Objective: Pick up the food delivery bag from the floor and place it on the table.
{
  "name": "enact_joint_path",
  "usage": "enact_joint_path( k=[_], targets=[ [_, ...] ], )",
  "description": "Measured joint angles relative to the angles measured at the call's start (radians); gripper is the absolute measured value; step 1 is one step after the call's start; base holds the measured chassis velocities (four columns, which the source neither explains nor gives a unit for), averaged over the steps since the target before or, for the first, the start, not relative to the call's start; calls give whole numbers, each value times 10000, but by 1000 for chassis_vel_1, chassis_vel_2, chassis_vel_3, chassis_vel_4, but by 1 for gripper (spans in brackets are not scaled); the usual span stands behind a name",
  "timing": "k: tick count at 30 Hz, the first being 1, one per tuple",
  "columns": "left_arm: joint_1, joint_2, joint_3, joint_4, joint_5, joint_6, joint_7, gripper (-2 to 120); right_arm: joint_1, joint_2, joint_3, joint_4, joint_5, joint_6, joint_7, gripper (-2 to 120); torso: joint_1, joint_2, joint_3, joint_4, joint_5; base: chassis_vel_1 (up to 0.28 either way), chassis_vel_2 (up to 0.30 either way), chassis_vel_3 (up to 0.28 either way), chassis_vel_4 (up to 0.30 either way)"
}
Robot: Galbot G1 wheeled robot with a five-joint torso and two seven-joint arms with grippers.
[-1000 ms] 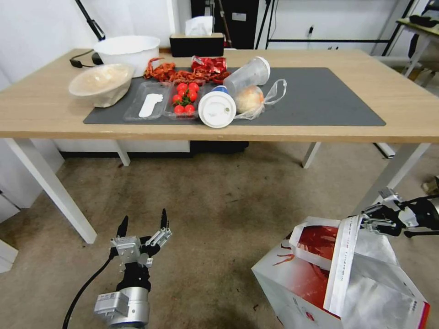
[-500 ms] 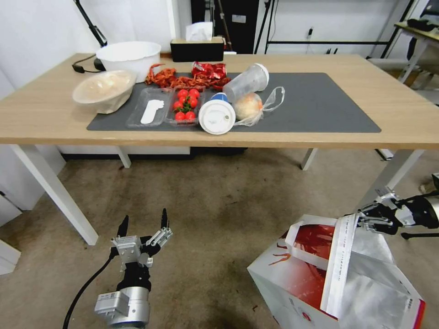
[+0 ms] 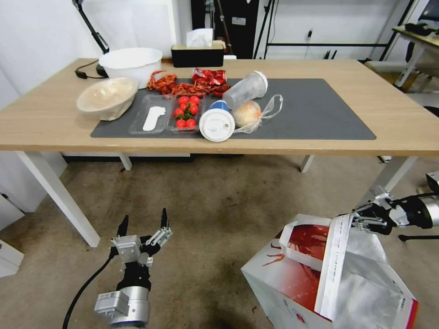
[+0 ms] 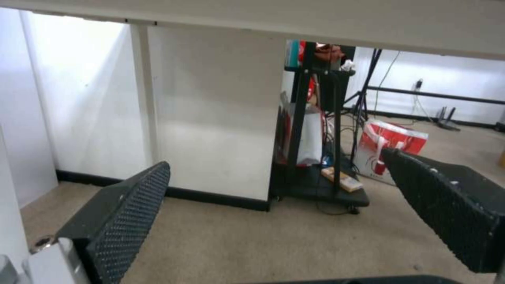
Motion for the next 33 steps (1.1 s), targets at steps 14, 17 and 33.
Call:
enact_joint_path(
  k=[14,17,33],
  targets=[
    [18,-30,13,-16,34,11,-4,100,-23,35,-9,99,17,-14,15,0,202,575,376,-1,0,0,0,0,0],
    [31,-31,16,-23,48,10,-4,100,-21,45,-11,100,17,-19,14,0,266,737,474,0,0,0,0,0,0],
    [44,-53,34,-50,63,10,12,100,-15,29,-14,145,105,-52,-6,0,524,1420,896,-1,0,0,0,0,0]
  ],
)
